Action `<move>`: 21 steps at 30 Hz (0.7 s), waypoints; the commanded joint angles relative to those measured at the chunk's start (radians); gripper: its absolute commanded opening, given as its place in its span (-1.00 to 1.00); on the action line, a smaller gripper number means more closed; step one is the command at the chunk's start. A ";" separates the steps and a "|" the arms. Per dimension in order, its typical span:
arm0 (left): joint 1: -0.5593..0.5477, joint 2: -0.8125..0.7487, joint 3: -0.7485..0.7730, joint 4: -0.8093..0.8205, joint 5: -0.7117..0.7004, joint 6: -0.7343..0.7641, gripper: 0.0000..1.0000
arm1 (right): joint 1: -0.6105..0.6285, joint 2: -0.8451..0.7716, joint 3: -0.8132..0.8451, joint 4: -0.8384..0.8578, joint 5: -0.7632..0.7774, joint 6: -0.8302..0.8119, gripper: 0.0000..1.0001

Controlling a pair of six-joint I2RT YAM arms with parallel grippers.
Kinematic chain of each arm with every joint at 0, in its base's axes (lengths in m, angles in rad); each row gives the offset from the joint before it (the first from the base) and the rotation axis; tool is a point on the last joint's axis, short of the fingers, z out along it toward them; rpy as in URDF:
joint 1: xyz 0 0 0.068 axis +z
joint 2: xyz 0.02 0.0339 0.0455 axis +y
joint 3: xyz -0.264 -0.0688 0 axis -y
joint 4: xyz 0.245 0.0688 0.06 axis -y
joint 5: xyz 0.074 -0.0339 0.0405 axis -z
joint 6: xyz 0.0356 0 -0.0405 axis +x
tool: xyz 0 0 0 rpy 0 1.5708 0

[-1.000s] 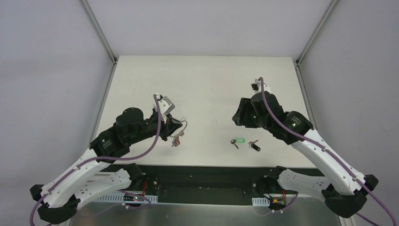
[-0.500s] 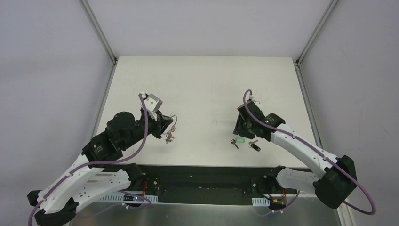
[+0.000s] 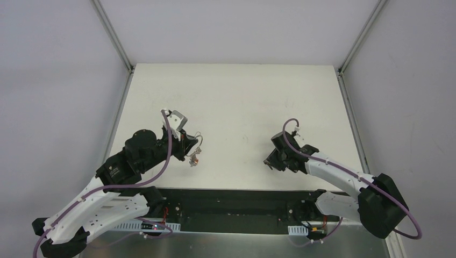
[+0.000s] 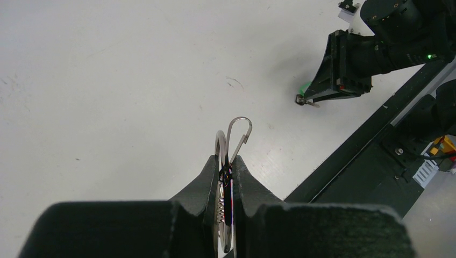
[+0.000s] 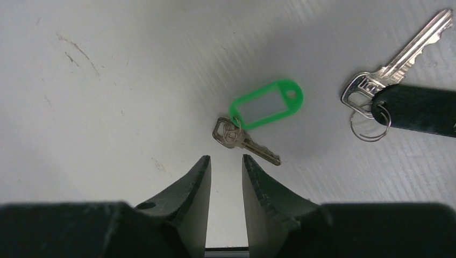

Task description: Put the keys on the keyring

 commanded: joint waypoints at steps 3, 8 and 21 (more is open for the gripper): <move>-0.005 -0.014 -0.007 0.036 0.038 -0.023 -1.00 | -0.003 -0.024 -0.036 0.092 0.062 0.153 -0.46; -0.005 -0.016 -0.014 0.036 0.043 -0.019 -1.00 | -0.002 -0.029 -0.042 0.094 0.091 0.182 -0.48; -0.005 -0.029 -0.024 0.036 0.048 -0.004 -1.00 | -0.003 -0.075 -0.041 0.063 0.063 0.191 -0.49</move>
